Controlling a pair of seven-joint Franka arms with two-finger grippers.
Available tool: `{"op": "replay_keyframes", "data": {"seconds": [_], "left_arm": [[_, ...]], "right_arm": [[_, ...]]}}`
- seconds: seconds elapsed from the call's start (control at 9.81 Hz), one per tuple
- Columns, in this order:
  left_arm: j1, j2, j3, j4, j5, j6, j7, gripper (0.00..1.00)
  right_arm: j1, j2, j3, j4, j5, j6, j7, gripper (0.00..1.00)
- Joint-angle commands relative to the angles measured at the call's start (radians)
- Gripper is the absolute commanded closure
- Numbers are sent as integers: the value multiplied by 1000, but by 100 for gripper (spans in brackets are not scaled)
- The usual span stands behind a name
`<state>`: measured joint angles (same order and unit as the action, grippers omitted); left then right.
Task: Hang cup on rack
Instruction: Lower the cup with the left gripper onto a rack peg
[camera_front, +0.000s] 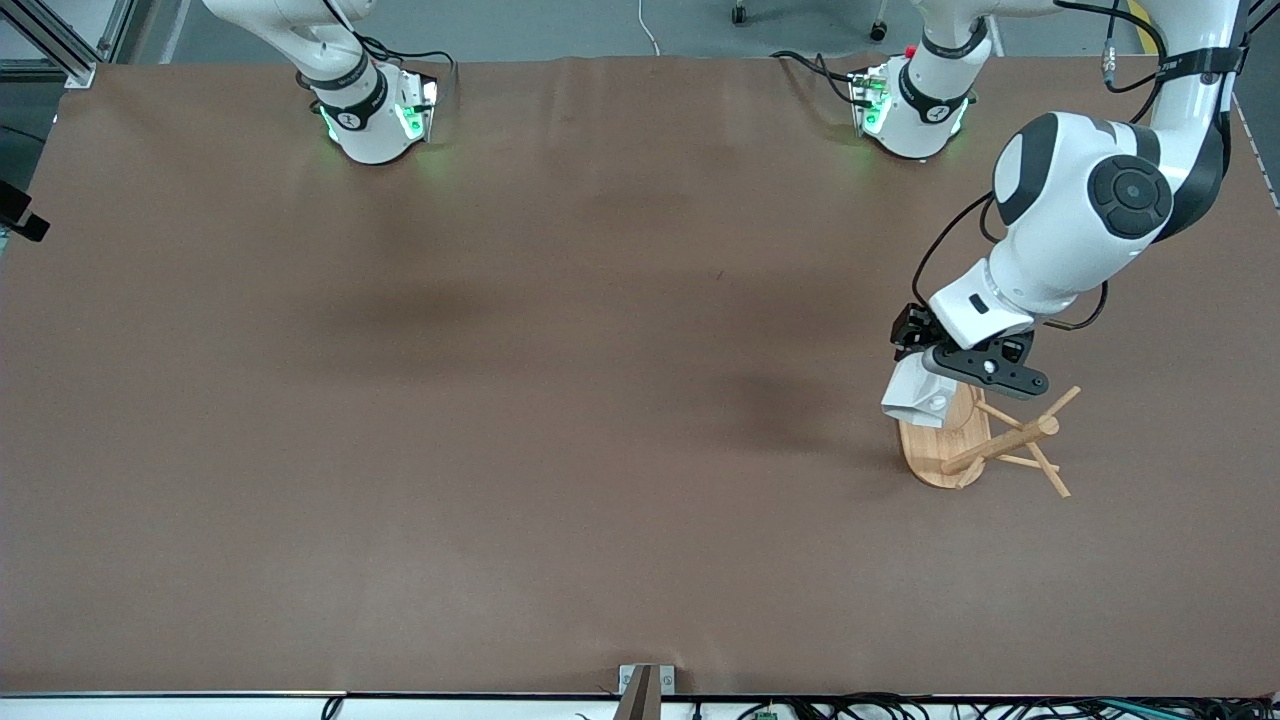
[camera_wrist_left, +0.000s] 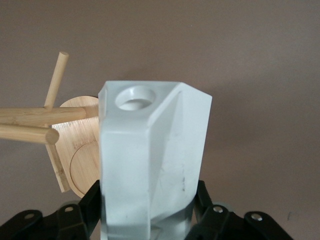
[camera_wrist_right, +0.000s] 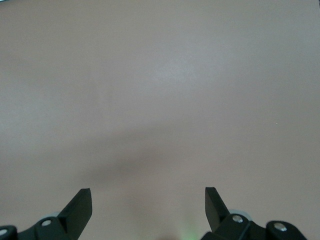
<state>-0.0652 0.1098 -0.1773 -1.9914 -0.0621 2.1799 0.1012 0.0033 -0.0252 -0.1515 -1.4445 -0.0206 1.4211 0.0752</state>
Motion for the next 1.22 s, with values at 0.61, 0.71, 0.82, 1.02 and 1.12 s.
{"op": "replay_keyframes", "data": {"seconds": [0.61,0.71,0.82,1.02,1.12], "left_arm": [[39,47,25,-20,-22,77,23,98],[39,51,25,-18,-22,77,23,98],[39,51,27,-17,-22,78,23,98],[39,56,35,-18,-24,90,23,98],[39,63,39,-17,-24,90,23,97]], "right_arm": [[4,-7,3,3,-1,-1,-34,0],[4,-7,3,3,-1,-1,-34,0],[4,-7,3,3,-1,-1,-34,0],[6,-7,3,4,-4,-1,-35,0],[6,-7,1,4,-4,1,-34,0]]}}
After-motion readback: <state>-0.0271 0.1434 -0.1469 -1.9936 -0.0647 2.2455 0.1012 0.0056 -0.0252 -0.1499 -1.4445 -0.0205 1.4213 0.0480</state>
